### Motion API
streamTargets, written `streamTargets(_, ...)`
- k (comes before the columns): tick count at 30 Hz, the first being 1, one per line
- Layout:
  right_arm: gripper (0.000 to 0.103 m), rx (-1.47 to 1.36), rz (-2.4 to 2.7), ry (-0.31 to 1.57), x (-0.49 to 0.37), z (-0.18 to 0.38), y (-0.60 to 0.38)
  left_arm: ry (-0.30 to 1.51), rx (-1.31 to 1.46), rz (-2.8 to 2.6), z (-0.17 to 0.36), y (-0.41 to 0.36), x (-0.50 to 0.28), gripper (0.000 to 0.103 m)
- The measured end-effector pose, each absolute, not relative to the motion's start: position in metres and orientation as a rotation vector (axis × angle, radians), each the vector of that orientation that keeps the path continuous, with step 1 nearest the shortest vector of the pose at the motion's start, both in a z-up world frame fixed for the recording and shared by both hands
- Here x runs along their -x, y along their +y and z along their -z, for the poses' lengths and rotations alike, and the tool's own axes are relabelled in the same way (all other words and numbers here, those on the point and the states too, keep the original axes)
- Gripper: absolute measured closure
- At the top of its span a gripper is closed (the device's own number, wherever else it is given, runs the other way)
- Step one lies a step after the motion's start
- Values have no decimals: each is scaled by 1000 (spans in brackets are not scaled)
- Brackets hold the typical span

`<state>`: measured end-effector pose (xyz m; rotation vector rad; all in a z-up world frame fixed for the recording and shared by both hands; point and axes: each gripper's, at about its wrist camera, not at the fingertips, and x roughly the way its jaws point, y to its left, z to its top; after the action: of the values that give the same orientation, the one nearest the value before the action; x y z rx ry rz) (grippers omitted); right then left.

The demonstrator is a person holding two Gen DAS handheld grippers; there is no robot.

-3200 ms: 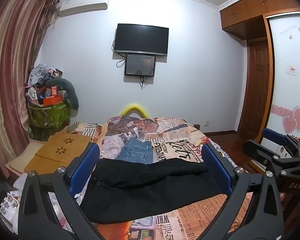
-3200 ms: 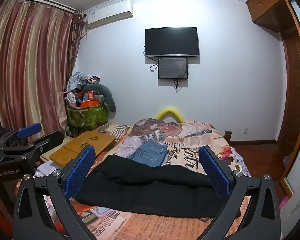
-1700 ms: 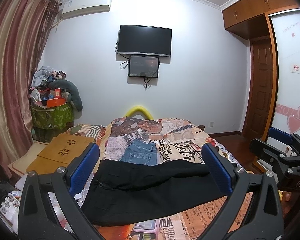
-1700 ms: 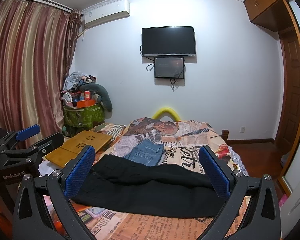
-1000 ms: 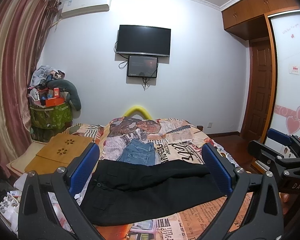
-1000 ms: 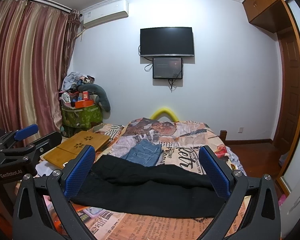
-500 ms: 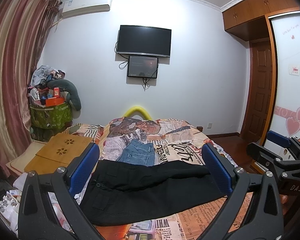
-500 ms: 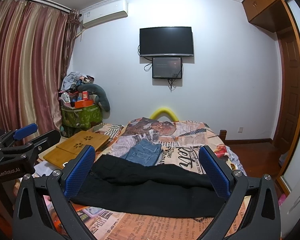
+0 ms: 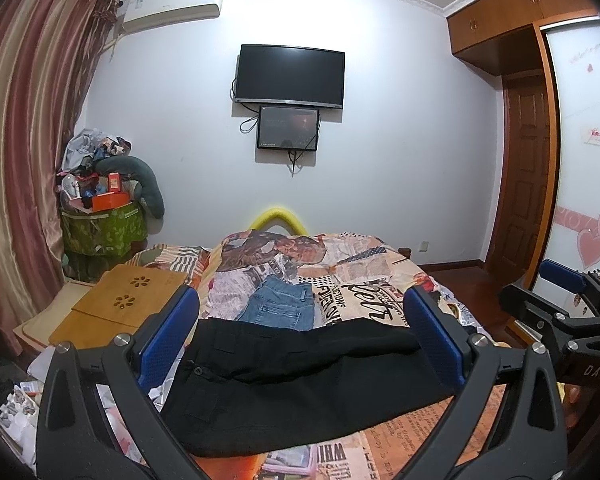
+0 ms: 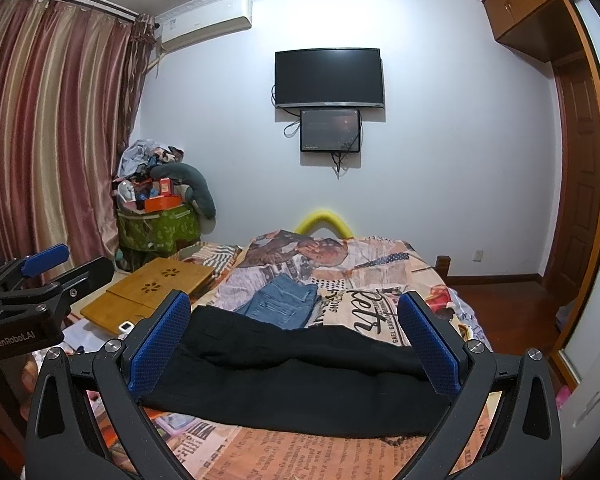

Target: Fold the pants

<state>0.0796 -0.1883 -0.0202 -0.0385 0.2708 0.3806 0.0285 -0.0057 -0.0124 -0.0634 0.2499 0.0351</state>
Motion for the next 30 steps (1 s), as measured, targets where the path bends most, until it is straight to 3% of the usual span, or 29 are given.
streamTargets(14, 0, 60, -303, 384, -153, 53, -199, 447, 32, -53, 49, 34, -142, 0)
streamTargets(27, 0, 27, -342, 588, -244, 99, -218, 707, 68, -145, 137, 125, -272, 1)
streamTargets(30, 0, 44, -323, 629, -264, 112, -221, 768, 63, -154, 159, 144, -296, 6)
